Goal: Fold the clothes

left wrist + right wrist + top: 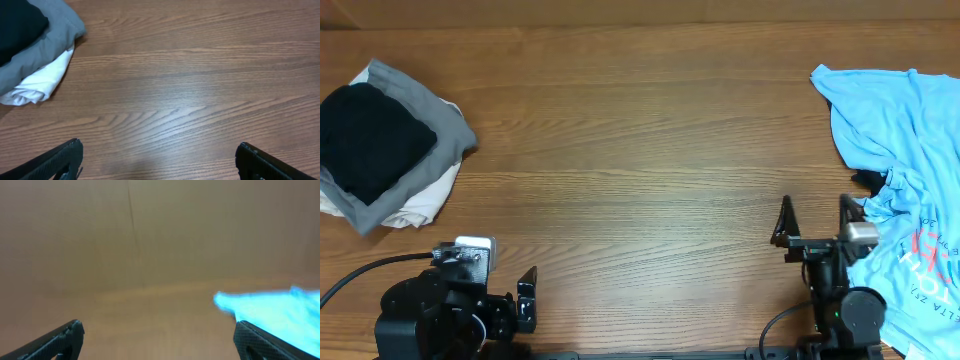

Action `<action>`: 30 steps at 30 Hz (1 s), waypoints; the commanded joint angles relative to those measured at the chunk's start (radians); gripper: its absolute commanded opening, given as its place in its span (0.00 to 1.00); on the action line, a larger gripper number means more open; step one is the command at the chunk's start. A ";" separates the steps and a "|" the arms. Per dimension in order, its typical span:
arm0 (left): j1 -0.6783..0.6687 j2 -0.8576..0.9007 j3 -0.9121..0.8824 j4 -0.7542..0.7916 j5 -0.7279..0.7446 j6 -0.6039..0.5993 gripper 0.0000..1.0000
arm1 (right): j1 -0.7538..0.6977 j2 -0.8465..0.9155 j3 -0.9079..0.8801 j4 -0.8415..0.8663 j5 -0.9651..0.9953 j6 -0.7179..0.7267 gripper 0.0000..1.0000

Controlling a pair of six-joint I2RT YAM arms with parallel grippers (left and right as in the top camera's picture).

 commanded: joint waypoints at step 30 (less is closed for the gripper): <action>0.002 -0.006 0.001 0.002 -0.006 0.019 1.00 | 0.010 -0.009 -0.014 -0.064 -0.009 -0.012 1.00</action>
